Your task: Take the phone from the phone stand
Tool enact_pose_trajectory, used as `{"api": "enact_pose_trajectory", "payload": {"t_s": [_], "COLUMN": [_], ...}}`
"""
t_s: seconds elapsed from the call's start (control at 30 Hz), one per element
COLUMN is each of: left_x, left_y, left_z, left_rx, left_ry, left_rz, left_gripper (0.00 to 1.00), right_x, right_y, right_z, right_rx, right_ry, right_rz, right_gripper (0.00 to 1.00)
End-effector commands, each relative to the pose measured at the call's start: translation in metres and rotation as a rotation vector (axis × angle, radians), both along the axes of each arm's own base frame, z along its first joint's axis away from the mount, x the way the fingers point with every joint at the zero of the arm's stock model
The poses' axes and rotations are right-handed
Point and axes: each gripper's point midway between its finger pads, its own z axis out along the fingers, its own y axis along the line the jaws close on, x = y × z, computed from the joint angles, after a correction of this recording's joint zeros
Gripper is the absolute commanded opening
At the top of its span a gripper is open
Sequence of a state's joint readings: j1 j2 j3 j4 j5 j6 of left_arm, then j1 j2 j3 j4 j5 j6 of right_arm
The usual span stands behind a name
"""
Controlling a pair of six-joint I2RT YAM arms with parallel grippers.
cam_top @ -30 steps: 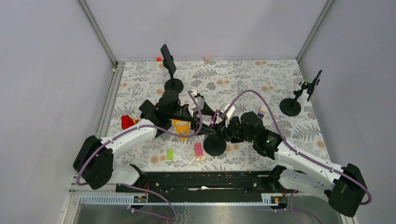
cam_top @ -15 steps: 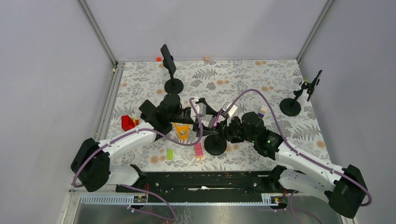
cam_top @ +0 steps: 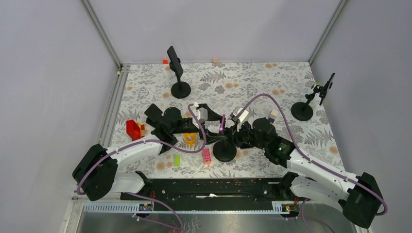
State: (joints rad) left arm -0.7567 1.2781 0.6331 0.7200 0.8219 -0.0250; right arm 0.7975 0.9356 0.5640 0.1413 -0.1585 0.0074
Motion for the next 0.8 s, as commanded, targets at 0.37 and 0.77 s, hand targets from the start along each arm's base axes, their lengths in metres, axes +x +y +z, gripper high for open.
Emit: {"api": "enact_pose_trajectory", "payload": {"t_s": [0.37,0.77], "left_x": [-0.146,-0.17], "left_y": [0.013,0.025], "left_z": [-0.042,-0.051], "left_rx": [0.184,0.237], "left_ry": [0.329,0.358], "left_rz": [-0.533,-0.587], "left_gripper": [0.0,0.0], "right_x": [0.092,0.096], "right_y": [-0.07,-0.076], "right_z": [0.064,0.062], "right_rx": [0.115,0.11], "right_ry": [-0.226,-0.226], "right_rz": [-0.554,-0.576], "right_gripper": [0.0,0.0]}}
